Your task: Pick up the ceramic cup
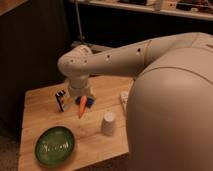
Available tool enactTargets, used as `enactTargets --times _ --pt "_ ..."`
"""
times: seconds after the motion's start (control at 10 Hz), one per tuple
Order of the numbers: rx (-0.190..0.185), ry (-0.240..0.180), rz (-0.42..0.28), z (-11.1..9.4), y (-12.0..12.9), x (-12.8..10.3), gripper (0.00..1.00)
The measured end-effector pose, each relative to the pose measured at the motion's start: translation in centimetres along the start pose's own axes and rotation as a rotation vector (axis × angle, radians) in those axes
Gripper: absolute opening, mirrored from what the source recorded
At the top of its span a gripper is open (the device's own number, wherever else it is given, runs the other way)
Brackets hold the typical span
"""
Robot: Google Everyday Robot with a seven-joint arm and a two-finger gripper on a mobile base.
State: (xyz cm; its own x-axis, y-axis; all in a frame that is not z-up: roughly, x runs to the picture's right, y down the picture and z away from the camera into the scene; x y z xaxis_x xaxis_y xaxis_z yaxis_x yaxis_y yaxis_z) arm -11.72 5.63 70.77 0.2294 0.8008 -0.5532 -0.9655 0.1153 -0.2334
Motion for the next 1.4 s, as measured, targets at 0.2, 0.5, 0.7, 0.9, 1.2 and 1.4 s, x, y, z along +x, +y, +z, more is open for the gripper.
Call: enactTargets --times 0.2,0.5,0.7,0.9,1.2,1.4 --pt "-0.029 0.027 0.076 2.6 -3.7 1.3 0.8" --pt "-0.041 0.051 0.173 3.9 -8.5 3.3 0.8" --pt "-0.015 0.02 0.17 3.4 -10.2 2.3 0.8" --pt "-0.005 0.003 0.171 3.3 -11.4 0.7 0.8" --pt "-0.029 0.02 0.21 5.1 -12.2 1.7 0.8" --pt "-0.03 0.024 0.244 4.8 -12.2 3.6 0.8"
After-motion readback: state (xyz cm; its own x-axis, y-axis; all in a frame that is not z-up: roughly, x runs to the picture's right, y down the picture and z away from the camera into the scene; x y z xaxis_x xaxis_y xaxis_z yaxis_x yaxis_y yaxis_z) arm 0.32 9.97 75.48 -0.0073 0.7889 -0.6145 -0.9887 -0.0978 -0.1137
